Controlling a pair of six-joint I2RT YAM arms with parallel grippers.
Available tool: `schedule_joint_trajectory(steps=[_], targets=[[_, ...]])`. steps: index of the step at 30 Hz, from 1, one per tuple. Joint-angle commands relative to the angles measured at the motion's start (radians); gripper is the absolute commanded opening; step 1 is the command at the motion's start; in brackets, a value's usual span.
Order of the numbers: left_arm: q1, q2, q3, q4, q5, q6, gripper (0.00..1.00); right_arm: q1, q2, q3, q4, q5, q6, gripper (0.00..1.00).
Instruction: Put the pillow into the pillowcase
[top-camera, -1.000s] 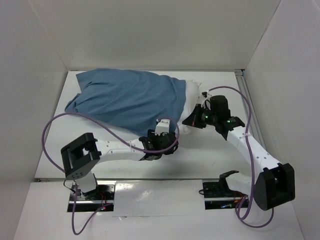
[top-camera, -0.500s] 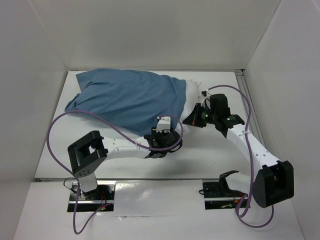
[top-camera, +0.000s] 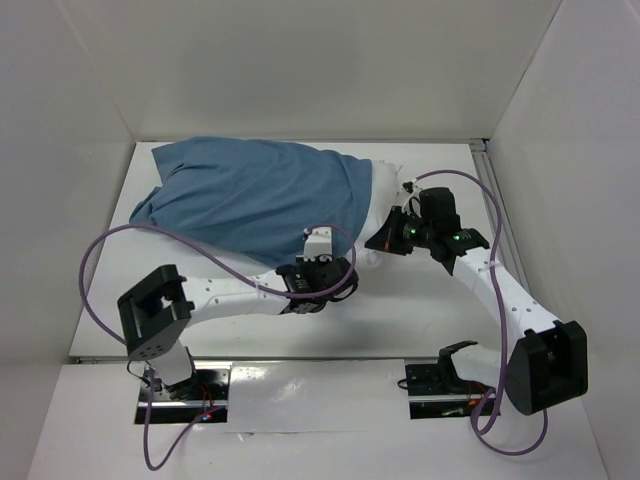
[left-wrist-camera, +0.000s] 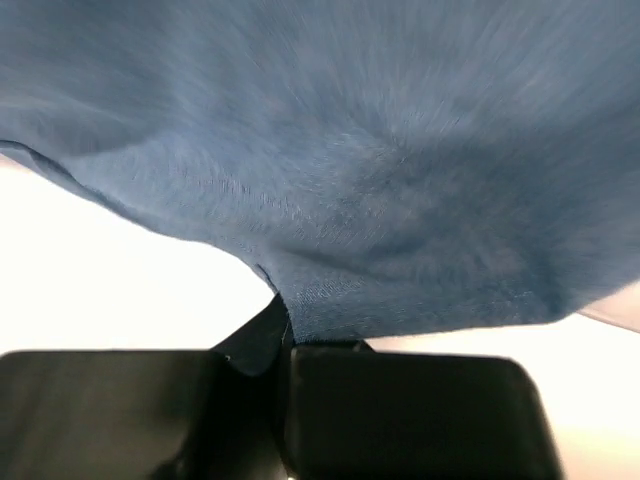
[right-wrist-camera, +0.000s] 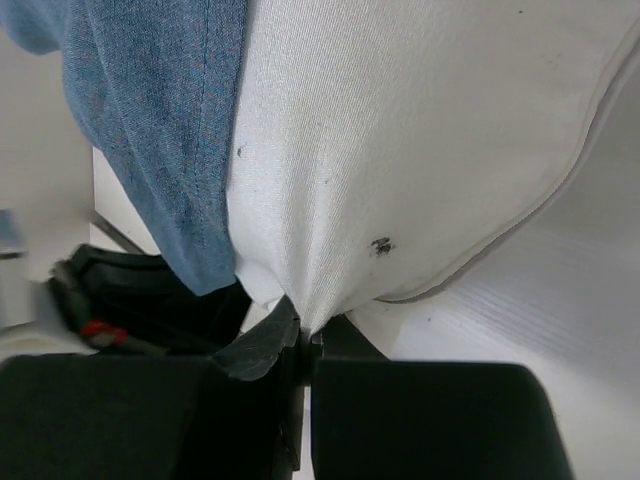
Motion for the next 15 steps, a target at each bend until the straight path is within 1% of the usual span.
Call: schedule_joint_trajectory(steps=[1,7,15], targets=[[0.004,-0.125,-0.007,-0.030,-0.005,-0.025,0.00,-0.008,-0.004,0.053,0.044,-0.005,-0.014,0.00],[0.004,-0.206,-0.007,-0.051,-0.005,-0.010,0.00,-0.008,0.015,0.053,0.076,-0.027,-0.003,0.00],[-0.005,-0.206,0.067,-0.084,-0.005,0.032,0.00,-0.008,0.004,0.053,0.085,-0.037,0.008,0.00]])
